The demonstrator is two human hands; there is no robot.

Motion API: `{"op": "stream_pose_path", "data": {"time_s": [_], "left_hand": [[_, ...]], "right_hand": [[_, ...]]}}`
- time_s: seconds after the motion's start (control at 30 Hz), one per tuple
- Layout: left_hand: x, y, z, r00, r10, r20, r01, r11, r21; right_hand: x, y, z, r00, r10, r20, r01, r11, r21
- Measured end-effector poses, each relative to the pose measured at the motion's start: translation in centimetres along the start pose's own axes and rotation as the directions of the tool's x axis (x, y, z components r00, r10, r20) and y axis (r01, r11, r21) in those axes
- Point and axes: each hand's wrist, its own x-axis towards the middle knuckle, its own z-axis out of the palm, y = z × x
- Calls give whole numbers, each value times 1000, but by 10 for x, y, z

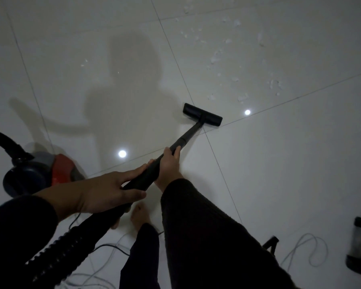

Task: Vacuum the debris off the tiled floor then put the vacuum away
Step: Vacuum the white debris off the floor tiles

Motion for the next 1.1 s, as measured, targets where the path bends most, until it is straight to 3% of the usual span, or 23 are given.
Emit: {"op": "stream_pose_path", "data": {"time_s": [0.33, 0.6, 0.87, 1.1], "left_hand": [[-5, 9, 28, 984, -129, 119, 128, 992, 18], [-7, 16, 51, 978, -171, 121, 168, 985, 39], [-2, 16, 55, 976, -139, 165, 110, 979, 173], [-20, -17, 49, 965, -141, 220, 113, 984, 134]], "right_hand": [[-8, 24, -42, 997, 60, -56, -53, 992, 116], [-18, 22, -69, 996, 81, -33, -74, 983, 165], [-18, 27, -79, 998, 42, -46, -30, 973, 230], [-27, 71, -68, 995, 38, -96, -7, 950, 311]]}}
